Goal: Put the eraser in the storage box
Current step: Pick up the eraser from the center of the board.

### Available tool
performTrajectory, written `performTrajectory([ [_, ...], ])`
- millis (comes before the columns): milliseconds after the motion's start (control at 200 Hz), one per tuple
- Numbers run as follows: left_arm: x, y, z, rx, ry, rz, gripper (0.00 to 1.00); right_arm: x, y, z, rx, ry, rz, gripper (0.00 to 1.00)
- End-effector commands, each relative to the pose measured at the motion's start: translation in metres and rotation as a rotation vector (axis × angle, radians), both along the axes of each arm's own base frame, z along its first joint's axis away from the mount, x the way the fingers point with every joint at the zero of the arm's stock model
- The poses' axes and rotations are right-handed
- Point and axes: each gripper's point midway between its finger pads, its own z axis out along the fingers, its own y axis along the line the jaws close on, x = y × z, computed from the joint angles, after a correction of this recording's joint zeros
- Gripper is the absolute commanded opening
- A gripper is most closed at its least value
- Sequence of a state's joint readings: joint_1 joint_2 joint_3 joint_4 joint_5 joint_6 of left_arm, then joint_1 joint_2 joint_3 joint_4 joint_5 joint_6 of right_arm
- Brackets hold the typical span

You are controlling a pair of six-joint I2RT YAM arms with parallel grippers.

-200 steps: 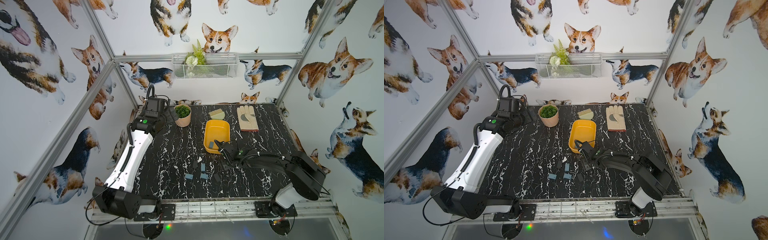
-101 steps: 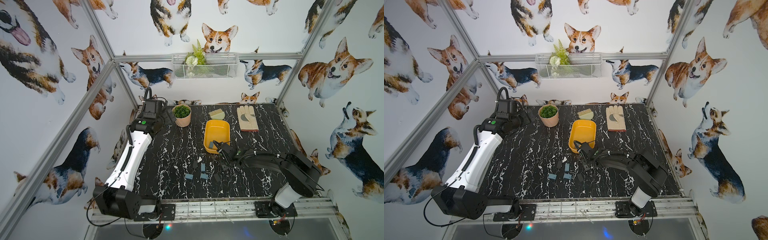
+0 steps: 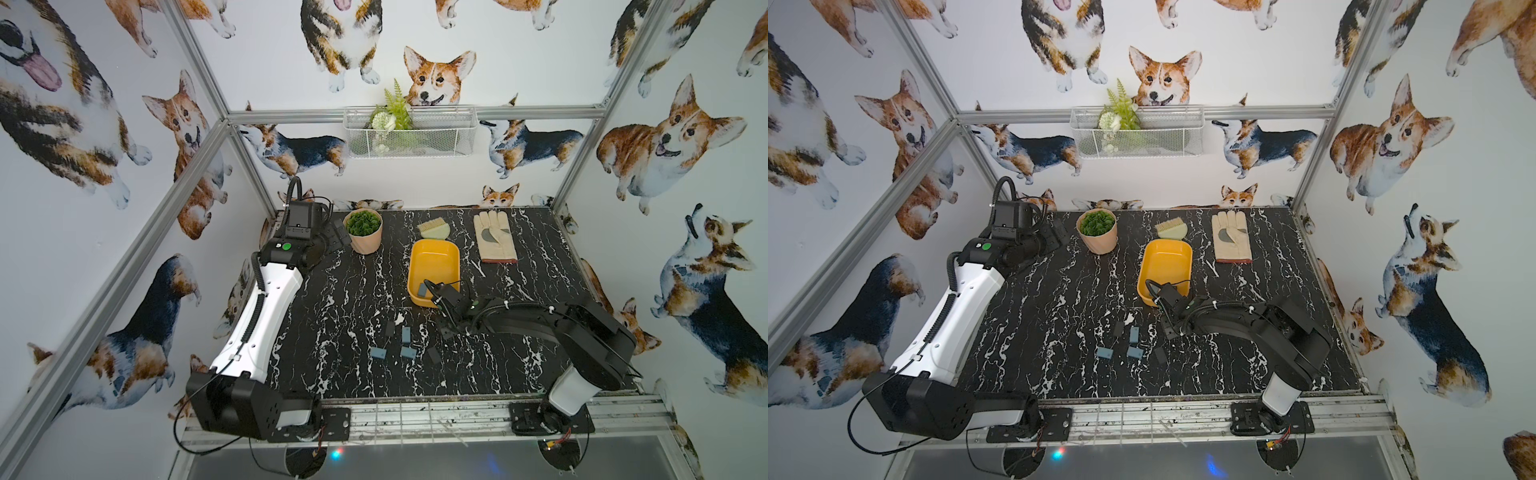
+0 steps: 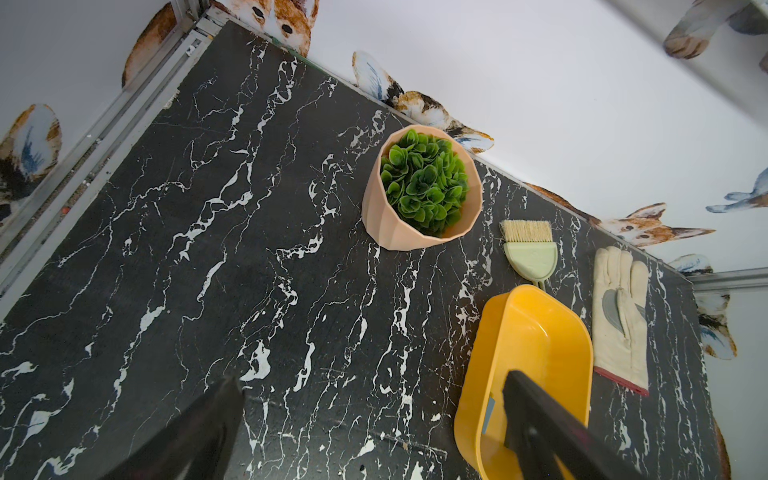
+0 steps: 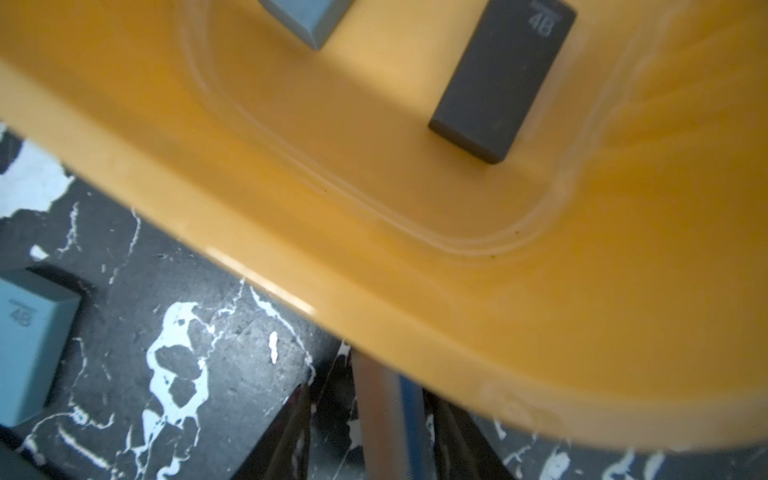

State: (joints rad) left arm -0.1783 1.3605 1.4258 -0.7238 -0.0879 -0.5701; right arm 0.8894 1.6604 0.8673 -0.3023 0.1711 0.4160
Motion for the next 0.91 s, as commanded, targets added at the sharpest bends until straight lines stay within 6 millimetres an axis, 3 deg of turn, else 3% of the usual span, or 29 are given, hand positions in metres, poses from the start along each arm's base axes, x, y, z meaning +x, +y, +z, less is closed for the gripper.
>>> performTrajectory([
  [0, 0.002, 0.000, 0.004, -0.006, -0.021, 0.000, 1.00, -0.002, -0.001, -0.004, -0.010, 0.012, 0.008, 0.39],
  [185, 0.002, 0.001, 0.003, -0.009, -0.021, 0.002, 1.00, -0.003, -0.001, -0.006, -0.020, 0.026, 0.013, 0.26],
  [440, 0.001, 0.005, 0.003, -0.012, -0.022, 0.007, 1.00, -0.002, -0.003, 0.005, -0.024, 0.001, 0.014, 0.22],
  [615, 0.000, 0.007, 0.007, -0.014, -0.036, 0.008, 1.00, -0.008, 0.007, 0.044, 0.050, -0.030, 0.062, 0.22],
  [710, 0.000, 0.007, 0.010, -0.017, -0.047, 0.005, 1.00, -0.012, 0.011, 0.080, 0.105, -0.063, 0.083, 0.23],
  [901, 0.009, -0.005, 0.025, -0.048, -0.103, -0.056, 1.00, 0.001, 0.017, 0.131, 0.172, -0.091, 0.066, 0.24],
])
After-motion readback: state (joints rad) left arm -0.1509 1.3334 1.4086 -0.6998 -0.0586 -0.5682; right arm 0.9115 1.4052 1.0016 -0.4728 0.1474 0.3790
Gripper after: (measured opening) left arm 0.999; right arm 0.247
